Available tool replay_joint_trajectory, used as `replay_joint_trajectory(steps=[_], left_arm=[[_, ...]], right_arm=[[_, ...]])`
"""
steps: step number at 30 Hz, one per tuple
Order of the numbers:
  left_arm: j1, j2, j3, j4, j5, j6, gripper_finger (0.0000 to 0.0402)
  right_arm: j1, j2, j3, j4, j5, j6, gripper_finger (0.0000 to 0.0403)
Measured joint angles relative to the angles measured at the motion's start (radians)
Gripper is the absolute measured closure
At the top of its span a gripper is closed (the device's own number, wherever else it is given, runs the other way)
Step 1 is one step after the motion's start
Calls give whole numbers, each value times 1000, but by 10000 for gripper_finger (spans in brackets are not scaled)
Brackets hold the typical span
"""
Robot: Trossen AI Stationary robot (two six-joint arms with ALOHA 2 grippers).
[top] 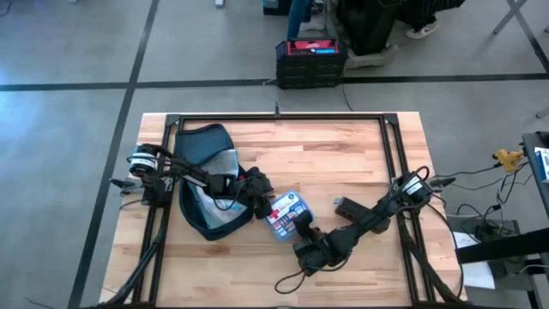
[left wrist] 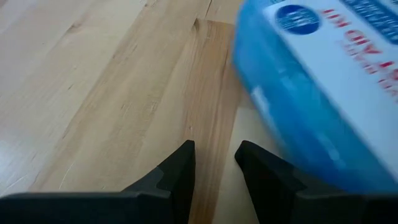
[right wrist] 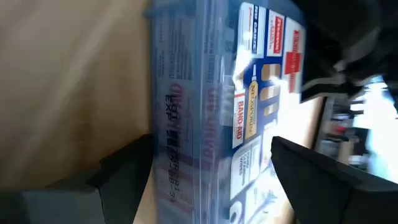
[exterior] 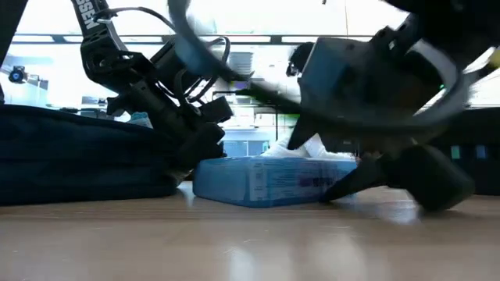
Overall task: Unpack backpack
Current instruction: Put the blue medicine box into the backpack
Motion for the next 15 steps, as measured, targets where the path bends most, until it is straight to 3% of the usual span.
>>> replay_joint_trajectory(steps=[15], left_arm=[[0, 3, -1, 5, 20, 14, 283]], right_arm=[[-9, -97, 40, 18, 42, -96, 91]])
